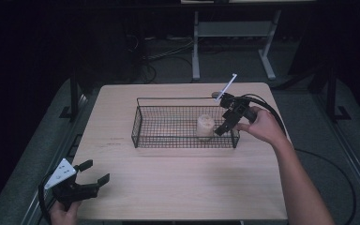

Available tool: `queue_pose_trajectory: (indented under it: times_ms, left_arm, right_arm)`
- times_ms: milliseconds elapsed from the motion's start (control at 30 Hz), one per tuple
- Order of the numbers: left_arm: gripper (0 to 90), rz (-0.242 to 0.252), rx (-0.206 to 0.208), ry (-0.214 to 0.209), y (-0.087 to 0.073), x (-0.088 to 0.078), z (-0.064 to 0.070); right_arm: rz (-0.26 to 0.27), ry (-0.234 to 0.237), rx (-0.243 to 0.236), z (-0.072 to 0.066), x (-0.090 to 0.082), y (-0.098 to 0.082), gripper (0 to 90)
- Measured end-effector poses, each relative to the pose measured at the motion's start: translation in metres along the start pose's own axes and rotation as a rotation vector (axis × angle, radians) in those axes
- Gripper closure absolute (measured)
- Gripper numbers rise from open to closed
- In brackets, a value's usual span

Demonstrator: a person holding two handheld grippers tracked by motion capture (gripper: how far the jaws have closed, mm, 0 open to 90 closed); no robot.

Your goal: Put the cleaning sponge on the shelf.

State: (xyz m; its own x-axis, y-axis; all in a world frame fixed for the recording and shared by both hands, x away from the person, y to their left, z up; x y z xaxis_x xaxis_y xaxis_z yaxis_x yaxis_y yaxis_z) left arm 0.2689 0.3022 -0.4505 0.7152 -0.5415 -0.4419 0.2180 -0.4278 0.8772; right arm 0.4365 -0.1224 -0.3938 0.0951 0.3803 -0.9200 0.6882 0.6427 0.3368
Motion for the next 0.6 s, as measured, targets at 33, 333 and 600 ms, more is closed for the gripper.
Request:
queue_pose_trajectory:
  times_ms: [33, 333, 600]
  left_arm:
    - [13.8, -0.001, 0.000, 0.001, 0.000, 0.000, 0.000]
    - [13.8, -0.001, 0.001, 0.001, 0.000, 0.001, 0.001]
    - [13.8, -0.002, 0.002, 0.001, 0.000, 0.001, 0.001]
  right_arm:
    - [0.003, 0.001, -0.003, -0.001, -0.001, -0.001, 16.3]
    - [0.009, 0.001, -0.004, -0.003, -0.003, -0.018, 16.2]
    - [0.010, 0.003, -0.001, -0.005, -0.002, -0.032, 16.2]
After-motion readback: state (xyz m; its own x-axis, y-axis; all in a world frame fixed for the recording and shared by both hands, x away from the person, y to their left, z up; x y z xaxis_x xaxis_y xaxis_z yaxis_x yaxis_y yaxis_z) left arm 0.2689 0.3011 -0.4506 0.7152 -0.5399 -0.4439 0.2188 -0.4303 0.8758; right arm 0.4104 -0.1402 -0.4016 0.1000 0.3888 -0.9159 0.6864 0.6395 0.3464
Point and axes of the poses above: each handheld gripper's, and its own axes: x roughly forward along the jaws, y roughly out of its top, z roughly to its right, the point moved 7 cm from there along x, roughly forward along the jaws, and after that the axes turned 15 degrees about x, right-handed, at the moved point
